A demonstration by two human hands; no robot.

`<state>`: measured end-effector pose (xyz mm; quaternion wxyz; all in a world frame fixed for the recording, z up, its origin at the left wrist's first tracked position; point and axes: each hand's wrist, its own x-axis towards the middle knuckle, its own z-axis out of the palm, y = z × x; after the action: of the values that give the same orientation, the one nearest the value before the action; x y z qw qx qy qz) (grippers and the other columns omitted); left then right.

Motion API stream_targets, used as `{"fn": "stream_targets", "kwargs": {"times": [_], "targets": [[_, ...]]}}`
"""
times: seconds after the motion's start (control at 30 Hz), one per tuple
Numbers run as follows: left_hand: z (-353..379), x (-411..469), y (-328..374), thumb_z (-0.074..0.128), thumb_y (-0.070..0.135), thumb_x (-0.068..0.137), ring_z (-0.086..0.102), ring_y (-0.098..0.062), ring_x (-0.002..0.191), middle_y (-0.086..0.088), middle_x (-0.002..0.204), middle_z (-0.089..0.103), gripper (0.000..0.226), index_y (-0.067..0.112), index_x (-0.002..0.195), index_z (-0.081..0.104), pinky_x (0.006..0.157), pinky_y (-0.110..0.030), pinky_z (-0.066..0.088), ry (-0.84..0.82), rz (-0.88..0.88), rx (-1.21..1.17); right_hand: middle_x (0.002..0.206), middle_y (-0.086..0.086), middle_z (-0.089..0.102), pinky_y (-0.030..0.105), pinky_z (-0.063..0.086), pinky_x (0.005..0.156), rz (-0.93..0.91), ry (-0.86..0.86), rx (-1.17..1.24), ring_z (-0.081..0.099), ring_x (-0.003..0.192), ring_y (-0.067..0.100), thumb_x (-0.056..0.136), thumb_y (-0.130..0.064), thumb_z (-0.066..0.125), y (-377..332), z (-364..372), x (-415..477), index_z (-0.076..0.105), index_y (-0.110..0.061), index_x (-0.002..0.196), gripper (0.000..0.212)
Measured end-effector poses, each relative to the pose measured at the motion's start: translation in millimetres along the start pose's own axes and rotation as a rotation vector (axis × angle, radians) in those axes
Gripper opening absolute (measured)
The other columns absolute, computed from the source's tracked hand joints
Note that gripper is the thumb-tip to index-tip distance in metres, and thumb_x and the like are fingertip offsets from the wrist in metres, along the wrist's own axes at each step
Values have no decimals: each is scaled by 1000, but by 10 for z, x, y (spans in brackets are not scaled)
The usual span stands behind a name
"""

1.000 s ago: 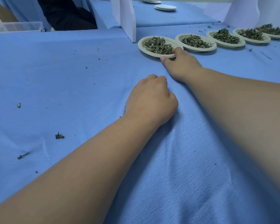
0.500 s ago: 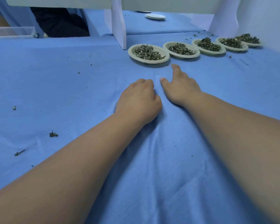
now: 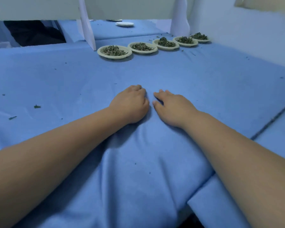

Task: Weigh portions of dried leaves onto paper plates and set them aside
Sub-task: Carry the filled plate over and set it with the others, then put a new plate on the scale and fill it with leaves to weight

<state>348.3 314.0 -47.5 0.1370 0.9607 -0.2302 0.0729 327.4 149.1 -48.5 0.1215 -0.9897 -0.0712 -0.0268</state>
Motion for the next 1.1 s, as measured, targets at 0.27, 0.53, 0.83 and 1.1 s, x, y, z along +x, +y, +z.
{"fn": "stream_targets", "kwargs": {"times": [0.27, 0.53, 0.83, 1.1], "targets": [[-5, -344, 1132, 36, 14, 102, 50, -29, 116, -11, 123, 52, 31, -1, 125, 49, 77, -28, 27, 32, 187, -182, 138, 2, 60, 29, 41, 92, 112, 133, 255, 54, 124, 23, 103, -30, 41, 313, -452, -1103, 42, -29, 150, 48], [-29, -563, 2744, 38, 13, 101, 53, -34, 102, -11, 113, 54, 29, 2, 127, 49, 68, -28, 23, 62, 464, -421, 123, -2, 67, 24, 43, 86, 318, 394, 280, 61, 112, 17, 101, -23, 43, 1080, -1101, -2551, 49, -30, 145, 45], [172, -845, 4534, 34, 15, 107, 18, -16, 153, -7, 169, 21, 54, 8, 160, 26, 113, -19, 17, 5, 837, -495, 46, 8, 56, 45, 52, 63, 665, 999, 155, 58, 52, 34, 94, -49, 46, 1918, -1603, -4649, 55, -3, 50, 64], [57, -712, 5752, 34, 7, 104, 13, -24, 157, -12, 170, 15, 56, 4, 159, 24, 120, -30, 19, 95, 1084, -367, 60, -2, 60, 33, 46, 60, 877, 1000, -51, 58, 60, 17, 95, -36, 58, 2471, -1477, -5372, 63, -15, 70, 33]]}}
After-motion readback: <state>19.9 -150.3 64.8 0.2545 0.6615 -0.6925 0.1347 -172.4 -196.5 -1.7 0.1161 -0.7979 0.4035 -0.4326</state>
